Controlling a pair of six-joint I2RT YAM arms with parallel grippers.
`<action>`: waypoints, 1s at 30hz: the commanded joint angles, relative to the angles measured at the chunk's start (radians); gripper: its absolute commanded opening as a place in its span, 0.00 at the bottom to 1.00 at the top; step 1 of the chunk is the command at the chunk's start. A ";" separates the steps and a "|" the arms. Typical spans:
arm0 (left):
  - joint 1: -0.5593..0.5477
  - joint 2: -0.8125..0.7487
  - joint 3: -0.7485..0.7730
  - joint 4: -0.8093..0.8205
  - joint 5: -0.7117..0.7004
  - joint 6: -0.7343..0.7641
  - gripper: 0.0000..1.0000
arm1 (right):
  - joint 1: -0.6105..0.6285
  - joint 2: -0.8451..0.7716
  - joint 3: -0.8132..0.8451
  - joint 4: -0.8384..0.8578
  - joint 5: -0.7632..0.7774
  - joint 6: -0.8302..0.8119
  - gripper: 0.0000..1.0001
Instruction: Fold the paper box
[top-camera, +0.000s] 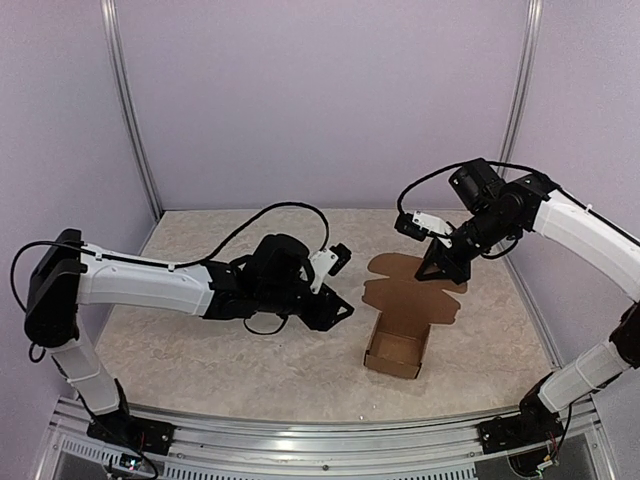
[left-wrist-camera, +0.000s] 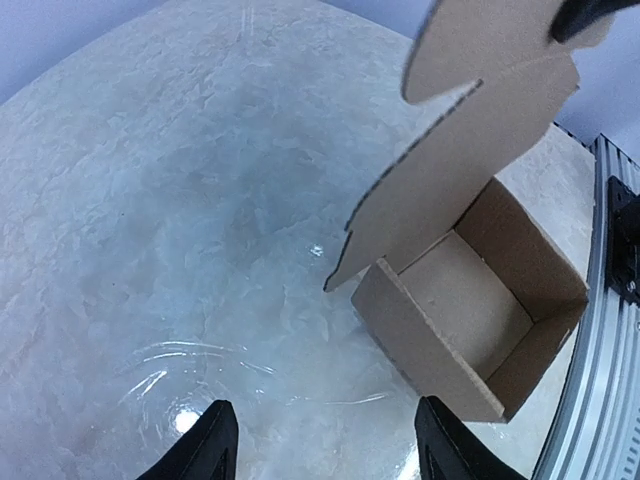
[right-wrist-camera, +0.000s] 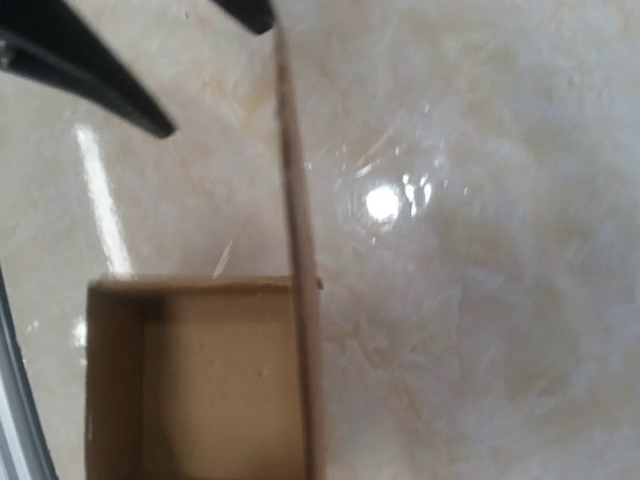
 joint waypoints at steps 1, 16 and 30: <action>-0.040 -0.111 -0.130 0.175 0.029 0.142 0.61 | 0.015 0.026 0.037 -0.051 -0.054 -0.028 0.00; -0.010 -0.004 -0.046 0.257 0.172 0.217 0.68 | 0.018 0.049 0.025 -0.054 -0.283 -0.082 0.00; 0.022 0.026 -0.051 0.303 0.325 0.154 0.23 | 0.018 0.027 -0.010 0.004 -0.273 -0.053 0.00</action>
